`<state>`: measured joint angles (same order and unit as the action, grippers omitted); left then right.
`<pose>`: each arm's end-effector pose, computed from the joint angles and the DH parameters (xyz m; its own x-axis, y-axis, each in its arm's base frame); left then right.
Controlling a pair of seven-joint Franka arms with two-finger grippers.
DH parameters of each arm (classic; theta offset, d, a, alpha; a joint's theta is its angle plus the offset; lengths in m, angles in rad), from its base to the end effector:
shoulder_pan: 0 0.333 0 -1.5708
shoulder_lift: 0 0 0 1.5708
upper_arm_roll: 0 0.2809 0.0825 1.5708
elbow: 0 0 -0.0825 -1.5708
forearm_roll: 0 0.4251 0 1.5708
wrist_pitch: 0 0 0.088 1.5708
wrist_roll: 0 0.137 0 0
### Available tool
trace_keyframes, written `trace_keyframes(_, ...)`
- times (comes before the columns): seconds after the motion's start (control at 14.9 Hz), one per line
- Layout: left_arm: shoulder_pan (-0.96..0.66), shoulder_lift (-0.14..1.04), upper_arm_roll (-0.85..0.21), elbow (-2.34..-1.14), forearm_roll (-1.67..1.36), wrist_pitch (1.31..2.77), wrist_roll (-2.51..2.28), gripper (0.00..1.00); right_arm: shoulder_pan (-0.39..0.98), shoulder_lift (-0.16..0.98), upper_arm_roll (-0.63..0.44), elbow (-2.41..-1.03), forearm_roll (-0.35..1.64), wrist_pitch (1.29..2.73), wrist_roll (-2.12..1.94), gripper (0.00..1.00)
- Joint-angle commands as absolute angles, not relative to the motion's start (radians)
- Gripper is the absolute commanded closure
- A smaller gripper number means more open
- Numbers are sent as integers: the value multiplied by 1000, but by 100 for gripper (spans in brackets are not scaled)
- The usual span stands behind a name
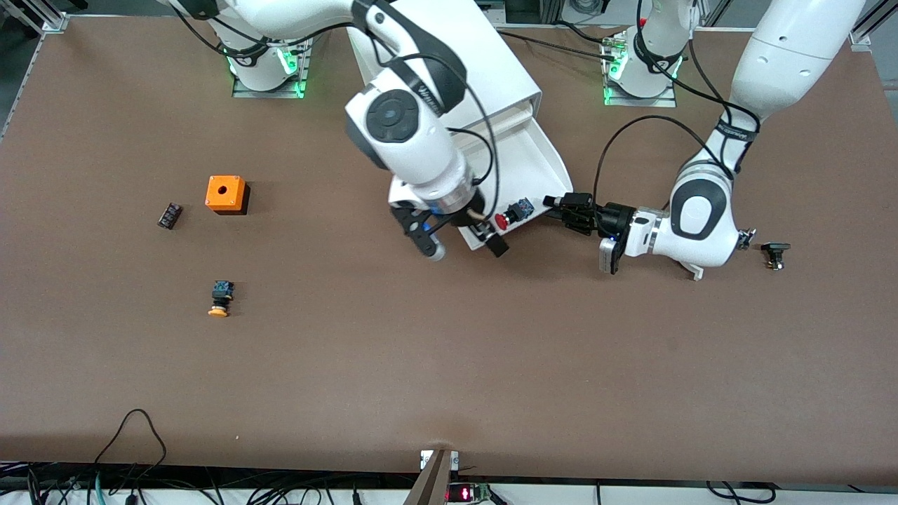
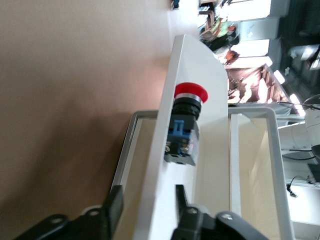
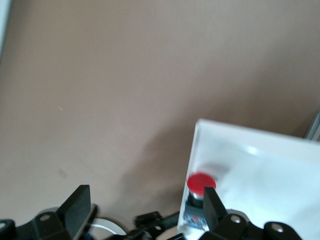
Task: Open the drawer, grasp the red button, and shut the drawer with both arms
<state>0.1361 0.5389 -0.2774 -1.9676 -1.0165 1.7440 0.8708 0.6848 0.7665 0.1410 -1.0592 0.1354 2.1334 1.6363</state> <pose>0.5355 -0.1869 0.1381 0.9107 -0.4119 -0.0302 -0.1098 -0.3120 0.9437 0.5681 0.5801 0.3523 0.6155 -0.7489 -0.2455 -0.7847 -0.5535 -0.2789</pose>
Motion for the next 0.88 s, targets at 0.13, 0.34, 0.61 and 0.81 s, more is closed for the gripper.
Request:
trace_keyframes(0.13,170,499,-278,-1691,-712,1481,456,0,774,839,133,-1022,130,2148,1704,0)
trace_keyframes(0.34,179,499,-278,-1553,-570,1373,310,0,811,859,132,-1028,101,2145,1732,0)
trace_keyframes(0.61,186,495,-281,-1383,-367,1283,154,0,828,874,132,-1054,75,2138,1747,3)
trace_keyframes(0.81,169,443,-296,-1353,-228,1287,51,0,828,877,132,-1060,75,2140,1746,37)
